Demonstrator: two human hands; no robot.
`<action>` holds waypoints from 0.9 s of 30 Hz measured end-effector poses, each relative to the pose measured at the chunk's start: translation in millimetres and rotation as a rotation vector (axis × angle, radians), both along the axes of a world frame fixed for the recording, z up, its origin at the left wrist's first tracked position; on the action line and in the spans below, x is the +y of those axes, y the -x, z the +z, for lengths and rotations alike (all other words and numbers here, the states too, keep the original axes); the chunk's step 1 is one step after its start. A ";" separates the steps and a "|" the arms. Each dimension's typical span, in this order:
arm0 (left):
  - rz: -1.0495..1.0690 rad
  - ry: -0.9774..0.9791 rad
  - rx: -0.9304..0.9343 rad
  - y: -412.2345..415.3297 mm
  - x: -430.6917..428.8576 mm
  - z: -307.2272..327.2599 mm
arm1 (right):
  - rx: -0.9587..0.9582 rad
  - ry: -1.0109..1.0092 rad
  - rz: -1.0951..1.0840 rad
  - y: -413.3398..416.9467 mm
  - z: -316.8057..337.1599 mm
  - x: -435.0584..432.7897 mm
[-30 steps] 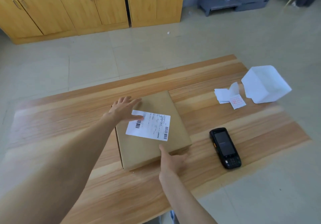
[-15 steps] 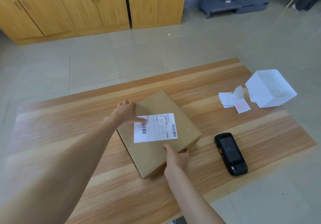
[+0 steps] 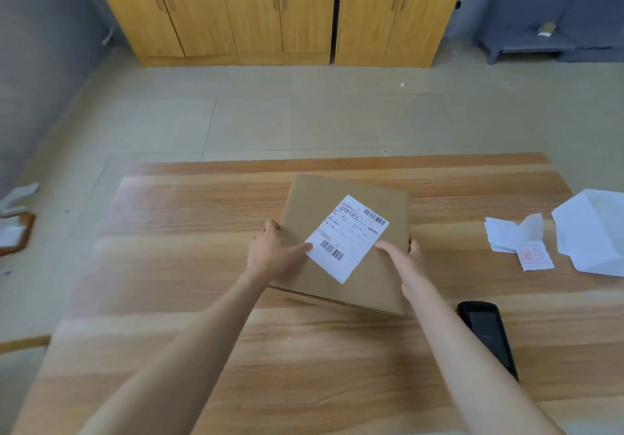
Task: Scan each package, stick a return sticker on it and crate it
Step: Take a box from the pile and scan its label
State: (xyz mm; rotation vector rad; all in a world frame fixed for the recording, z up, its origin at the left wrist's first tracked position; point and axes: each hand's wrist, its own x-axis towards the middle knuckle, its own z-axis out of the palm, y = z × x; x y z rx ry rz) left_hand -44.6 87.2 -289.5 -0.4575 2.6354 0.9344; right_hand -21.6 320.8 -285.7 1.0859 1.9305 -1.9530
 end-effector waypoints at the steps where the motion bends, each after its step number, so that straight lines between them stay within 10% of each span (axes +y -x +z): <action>1: 0.033 -0.013 -0.005 -6.3 1.7 -1.3 | 0.000 0.009 0.050 4.5 0.5 2.8; 27: 0.291 0.032 -0.088 -21.4 9.5 -14.0 | 0.054 -0.280 0.350 -20.7 -26.6 52.5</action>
